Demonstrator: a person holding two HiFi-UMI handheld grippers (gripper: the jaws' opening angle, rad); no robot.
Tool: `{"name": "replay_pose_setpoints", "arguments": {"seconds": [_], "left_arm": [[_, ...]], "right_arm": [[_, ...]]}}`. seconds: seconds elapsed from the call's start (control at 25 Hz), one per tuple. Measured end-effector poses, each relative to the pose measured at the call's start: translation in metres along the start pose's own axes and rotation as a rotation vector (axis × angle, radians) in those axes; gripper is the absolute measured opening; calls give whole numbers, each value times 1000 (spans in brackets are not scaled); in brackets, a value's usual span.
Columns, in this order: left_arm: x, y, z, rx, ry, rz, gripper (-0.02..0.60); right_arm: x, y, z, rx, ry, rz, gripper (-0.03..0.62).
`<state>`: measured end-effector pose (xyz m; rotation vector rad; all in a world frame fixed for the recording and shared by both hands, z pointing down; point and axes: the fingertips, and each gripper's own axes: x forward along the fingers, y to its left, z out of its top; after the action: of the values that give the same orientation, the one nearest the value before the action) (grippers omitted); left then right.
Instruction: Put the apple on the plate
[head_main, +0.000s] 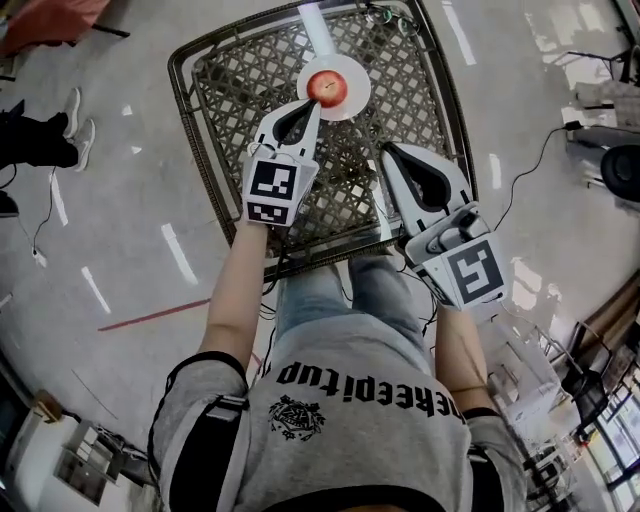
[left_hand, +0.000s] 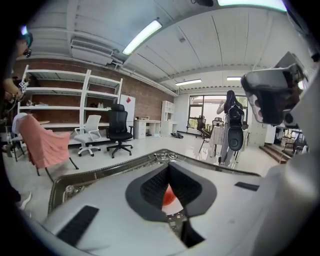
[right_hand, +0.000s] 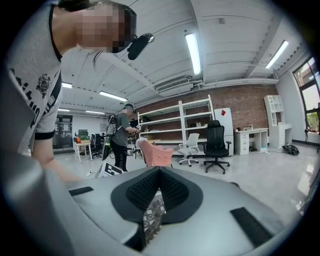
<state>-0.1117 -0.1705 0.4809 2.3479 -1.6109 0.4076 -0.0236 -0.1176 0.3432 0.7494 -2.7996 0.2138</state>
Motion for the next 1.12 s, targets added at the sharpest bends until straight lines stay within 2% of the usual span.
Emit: {"name": "replay_pose_setpoints", "arguments": {"seconds": [0.28,0.68,1.12], "left_arm": [[-39,-30,39,60,-43,14,35],[-85,-68,92,51,-135,16,35],[-137,-99,126,79,-187,23,34]], "right_arm": [[-17,11,25,4,-76,33,-3],[-36,20,40,-17,-120,100,-3],[-50,47,54,-41,-150,169,-3]]}}
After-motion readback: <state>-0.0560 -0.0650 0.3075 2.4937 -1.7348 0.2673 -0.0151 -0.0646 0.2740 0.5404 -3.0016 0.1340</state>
